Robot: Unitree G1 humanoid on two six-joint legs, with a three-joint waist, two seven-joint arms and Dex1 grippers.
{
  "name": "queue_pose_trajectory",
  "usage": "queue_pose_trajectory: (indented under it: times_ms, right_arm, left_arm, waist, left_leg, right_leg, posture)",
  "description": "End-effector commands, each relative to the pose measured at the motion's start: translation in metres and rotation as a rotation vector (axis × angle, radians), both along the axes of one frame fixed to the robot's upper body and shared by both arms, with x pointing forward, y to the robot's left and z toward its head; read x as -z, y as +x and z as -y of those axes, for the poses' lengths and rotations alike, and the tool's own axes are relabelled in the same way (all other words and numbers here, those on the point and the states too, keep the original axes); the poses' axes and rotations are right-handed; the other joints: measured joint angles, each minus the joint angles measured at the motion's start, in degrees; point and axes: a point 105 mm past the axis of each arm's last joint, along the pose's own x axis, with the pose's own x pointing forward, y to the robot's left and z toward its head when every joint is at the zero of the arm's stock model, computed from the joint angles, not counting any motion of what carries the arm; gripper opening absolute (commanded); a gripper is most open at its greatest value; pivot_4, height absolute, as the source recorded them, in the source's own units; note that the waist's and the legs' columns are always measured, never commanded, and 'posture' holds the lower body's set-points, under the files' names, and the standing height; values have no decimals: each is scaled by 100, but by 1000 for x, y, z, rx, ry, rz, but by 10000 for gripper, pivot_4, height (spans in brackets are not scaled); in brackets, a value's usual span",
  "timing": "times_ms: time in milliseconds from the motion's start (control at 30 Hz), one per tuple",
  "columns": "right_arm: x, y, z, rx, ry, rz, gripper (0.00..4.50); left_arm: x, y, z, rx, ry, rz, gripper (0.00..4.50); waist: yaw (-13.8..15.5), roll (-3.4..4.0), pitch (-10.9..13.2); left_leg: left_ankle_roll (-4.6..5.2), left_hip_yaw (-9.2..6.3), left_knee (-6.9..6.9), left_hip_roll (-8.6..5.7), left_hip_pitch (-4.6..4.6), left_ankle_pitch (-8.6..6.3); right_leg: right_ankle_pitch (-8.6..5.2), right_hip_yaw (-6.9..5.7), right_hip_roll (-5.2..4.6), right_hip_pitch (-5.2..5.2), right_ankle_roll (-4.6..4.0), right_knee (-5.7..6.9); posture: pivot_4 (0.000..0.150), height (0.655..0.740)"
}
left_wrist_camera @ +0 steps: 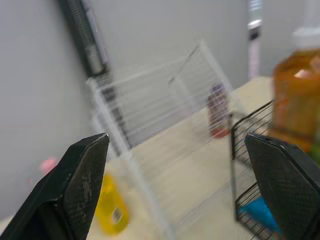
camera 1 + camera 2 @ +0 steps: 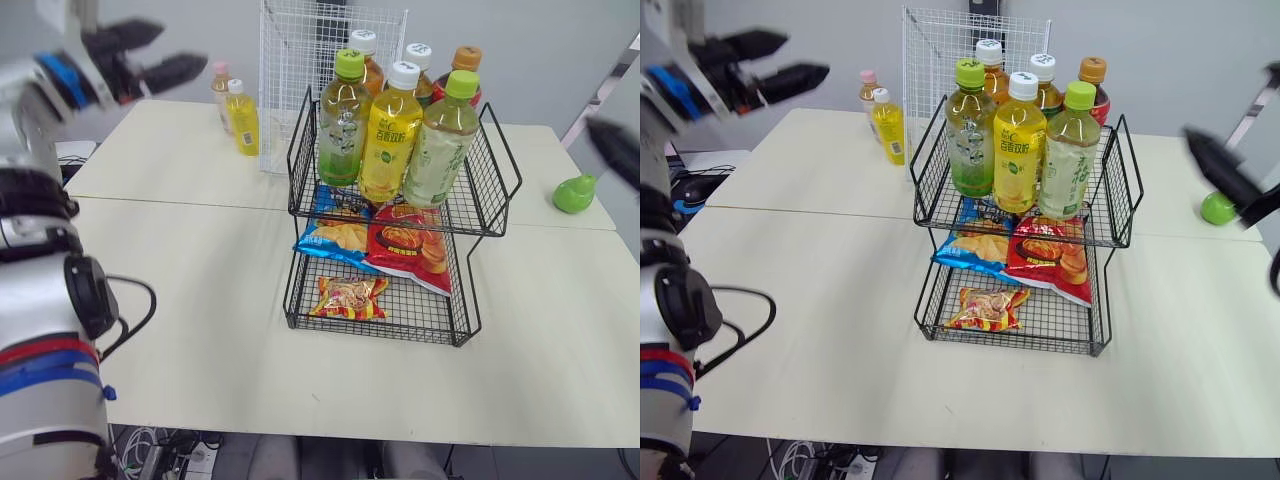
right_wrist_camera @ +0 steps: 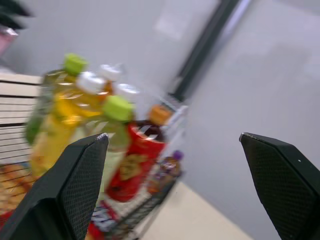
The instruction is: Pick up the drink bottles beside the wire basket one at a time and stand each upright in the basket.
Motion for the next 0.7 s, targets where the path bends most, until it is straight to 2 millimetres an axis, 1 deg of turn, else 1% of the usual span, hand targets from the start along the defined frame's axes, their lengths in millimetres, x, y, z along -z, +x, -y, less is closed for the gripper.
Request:
queue_pose_trajectory:
  times_ms: [33,67,100,167,200,300,367,400,433,467,500,567,633,700]
  right_arm:
    - [0,12,35,154,55,83,45000]
    - [6,17,42,195,47,83,45000]
    - [16,22,52,235,59,75,45000]
    - [42,32,68,292,86,35,45000]
    - [54,36,73,311,88,14,45000]
    - [98,48,85,375,130,-36,45000]
    - [127,56,92,431,162,-59,45000]
    - [141,60,93,454,183,-72,45000]
    - [149,63,95,469,196,-79,45000]
    - [165,68,95,490,197,-101,45000]
    - [180,73,92,498,184,-126,45000]
    - [203,80,87,505,163,-167,45000]
    - [214,83,87,517,168,-178,45000]
    - [218,86,90,536,196,-178,45000]
  left_arm:
    - [16,1,-17,-132,-31,73,44702]
    - [29,2,-21,-156,-61,57,44702]
    - [47,3,-23,-179,-60,36,44702]
    - [81,1,-25,-229,-39,25,44702]
    - [94,0,-25,-253,-36,21,44702]
    - [129,-6,-22,-344,-58,9,44702]
    - [145,-10,-23,-426,-37,33,44702]
    - [152,-12,-23,-455,-43,33,44702]
    - [156,-13,-23,-472,-51,33,44702]
    - [162,-15,-24,-500,-54,38,44702]
    - [167,-17,-26,-534,-84,40,44702]
    - [174,-21,-32,-607,-107,50,44702]
    - [177,-24,-37,-648,-143,47,44702]
    - [181,-25,-37,-655,-156,40,44702]
  waist:
    - [-1,0,0]
    - [1,0,0]
    - [6,0,0]
    - [10,0,-1]
    - [14,1,-2]
    - [14,2,-3]
    - [6,3,-4]
    - [6,3,-3]
    - [5,3,-4]
    - [4,4,-4]
    - [3,7,-6]
    - [2,20,-14]
    - [1,29,-19]
    - [2,35,-22]
  left_leg:
    - [0,0,5,0,0,0]
    - [0,1,9,-1,-1,0]
    - [0,2,12,-2,-2,0]
    - [0,4,9,-3,-6,0]
    - [0,3,9,-3,-7,0]
    - [-1,2,3,-1,-5,0]
    - [-1,4,6,-2,-5,0]
    - [-1,5,7,-2,-1,0]
    - [-1,5,7,-3,-1,0]
    - [-1,6,8,-2,0,0]
    - [-1,6,7,-2,1,1]
    - [-1,12,6,-3,7,1]
    - [-1,13,4,-4,12,0]
    - [-1,13,0,-5,13,0]
  right_leg:
    - [0,2,0,1,0,3]
    - [1,3,0,1,1,5]
    - [2,5,-1,0,3,5]
    - [3,5,-2,-4,4,4]
    - [3,4,-2,-4,3,6]
    - [4,5,-2,-5,2,6]
    - [7,8,-2,-5,-3,9]
    - [7,10,-2,-3,-2,9]
    - [9,9,-1,-4,-3,11]
    - [10,10,0,-4,-3,11]
    - [10,10,0,-4,-4,11]
    - [11,13,0,1,-4,10]
    - [11,14,0,6,-4,8]
    - [11,15,-1,6,-4,7]
  posture:
    - [1500,7360]
    - [1500,7360]
    - [1500,7360]
    - [1500,7360]
    - [1500,7360]
    - [1500,7360]
    - [1500,7360]
    - [1500,7360]
    - [1500,7360]
    - [1500,7360]
    - [1500,7360]
    - [1500,7360]
    - [1500,7360]
    - [1500,7360]
